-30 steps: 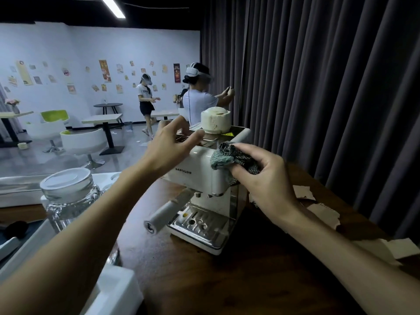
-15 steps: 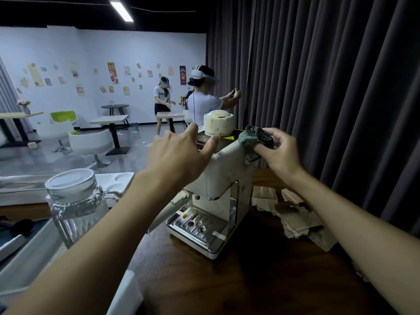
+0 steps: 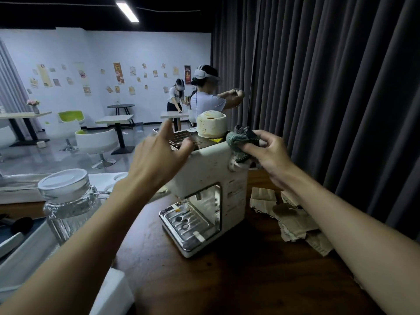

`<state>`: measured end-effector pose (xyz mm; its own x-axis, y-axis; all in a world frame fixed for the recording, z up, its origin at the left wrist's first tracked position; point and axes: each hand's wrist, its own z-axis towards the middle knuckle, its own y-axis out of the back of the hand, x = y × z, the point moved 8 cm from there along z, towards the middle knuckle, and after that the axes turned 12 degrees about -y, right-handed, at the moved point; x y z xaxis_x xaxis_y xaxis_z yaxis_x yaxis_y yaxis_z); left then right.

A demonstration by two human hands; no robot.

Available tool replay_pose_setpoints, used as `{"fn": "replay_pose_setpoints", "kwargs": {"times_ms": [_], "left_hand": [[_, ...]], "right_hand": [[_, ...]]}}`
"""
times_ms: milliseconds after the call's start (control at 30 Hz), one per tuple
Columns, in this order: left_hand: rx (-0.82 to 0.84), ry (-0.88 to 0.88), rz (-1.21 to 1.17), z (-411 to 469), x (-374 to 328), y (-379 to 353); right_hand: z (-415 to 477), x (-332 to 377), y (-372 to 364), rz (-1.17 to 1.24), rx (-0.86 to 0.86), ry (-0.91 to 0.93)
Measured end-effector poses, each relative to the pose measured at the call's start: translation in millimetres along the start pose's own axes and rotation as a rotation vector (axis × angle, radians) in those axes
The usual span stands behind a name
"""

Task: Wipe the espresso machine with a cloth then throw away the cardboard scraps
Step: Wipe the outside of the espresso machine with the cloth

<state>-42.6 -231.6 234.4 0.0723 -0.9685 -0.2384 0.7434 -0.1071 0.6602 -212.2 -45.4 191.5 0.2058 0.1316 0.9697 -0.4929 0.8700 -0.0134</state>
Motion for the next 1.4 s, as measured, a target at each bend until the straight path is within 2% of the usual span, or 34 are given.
{"fn": "replay_pose_setpoints", "kwargs": {"times_ms": [167, 300, 733, 1133, 1400], "left_hand": [[-0.036, 0.033, -0.156, -2.0, 21.4, -1.8], [-0.070, 0.010, -0.169, -5.4, 20.2, -3.0], [-0.103, -0.065, -0.168, -11.0, 14.1, -2.8], [-0.084, -0.145, -0.121, -7.4, 7.0, -3.6], [-0.096, -0.123, -0.135, -9.3, 5.4, -2.5]], "right_hand": [[-17.9, 4.8, -11.6, -0.049, -0.074, 0.138], [-22.0, 2.3, -8.0, -0.043, -0.132, 0.130], [-29.3, 2.2, -8.3, 0.044, -0.161, 0.119], [-41.0, 6.7, -5.4, 0.012, -0.243, 0.157], [-42.3, 9.1, -6.4, -0.025, -0.262, 0.148]]}}
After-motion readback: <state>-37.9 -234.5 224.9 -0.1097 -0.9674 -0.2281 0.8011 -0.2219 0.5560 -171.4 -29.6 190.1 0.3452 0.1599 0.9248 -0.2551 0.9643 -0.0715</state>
